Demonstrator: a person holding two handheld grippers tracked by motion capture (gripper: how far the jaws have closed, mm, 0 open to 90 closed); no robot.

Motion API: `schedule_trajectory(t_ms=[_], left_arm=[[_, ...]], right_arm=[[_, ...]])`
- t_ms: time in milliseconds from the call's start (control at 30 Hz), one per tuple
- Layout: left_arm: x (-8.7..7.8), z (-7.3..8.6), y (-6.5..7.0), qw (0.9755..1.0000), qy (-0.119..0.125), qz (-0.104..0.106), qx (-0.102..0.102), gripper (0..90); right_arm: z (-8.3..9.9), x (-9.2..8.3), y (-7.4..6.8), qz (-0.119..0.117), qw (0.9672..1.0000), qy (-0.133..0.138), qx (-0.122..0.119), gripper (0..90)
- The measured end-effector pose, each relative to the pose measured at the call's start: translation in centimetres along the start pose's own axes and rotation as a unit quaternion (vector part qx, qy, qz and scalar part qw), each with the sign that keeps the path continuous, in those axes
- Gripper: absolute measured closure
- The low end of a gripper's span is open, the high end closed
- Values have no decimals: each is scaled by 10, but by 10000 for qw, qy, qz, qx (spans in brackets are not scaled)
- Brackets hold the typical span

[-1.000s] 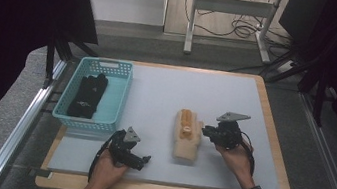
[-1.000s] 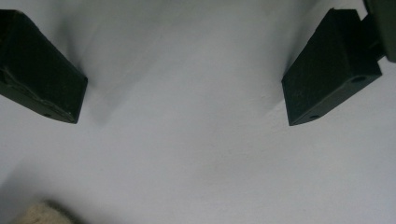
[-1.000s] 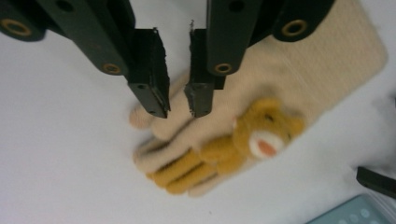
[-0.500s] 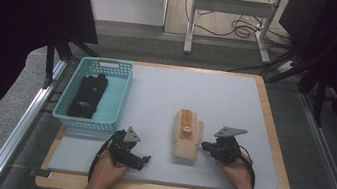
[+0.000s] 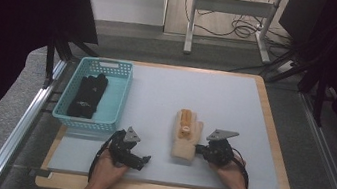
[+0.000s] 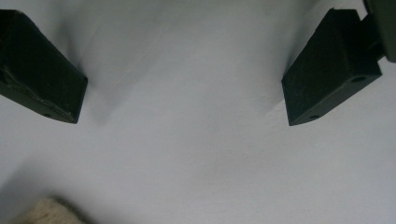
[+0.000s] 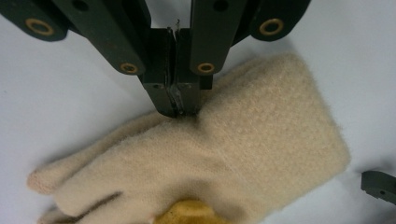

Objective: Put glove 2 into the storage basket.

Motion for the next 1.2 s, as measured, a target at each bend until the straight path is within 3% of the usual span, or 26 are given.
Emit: schedule_trajectory(t_ms=[933,1200], left_arm=[[0,0,0,10000,-4,-5,-3,2],[0,0,0,10000,-5,-9,-3,2]], right_arm=[[-39,42,-36,-178,9992,108,-337,847],[-37,36,-35,-99,9992,86,-391,796]])
Point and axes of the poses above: each handheld gripper's, and its own axes: x roughly forward along the jaws, z roughly out of its underside, y roughly to its right, the point moved 4 cm from there along x, roughly forward along the jaws, and after that the axes turned 6 degrees about -y, right-handed, at the moved point
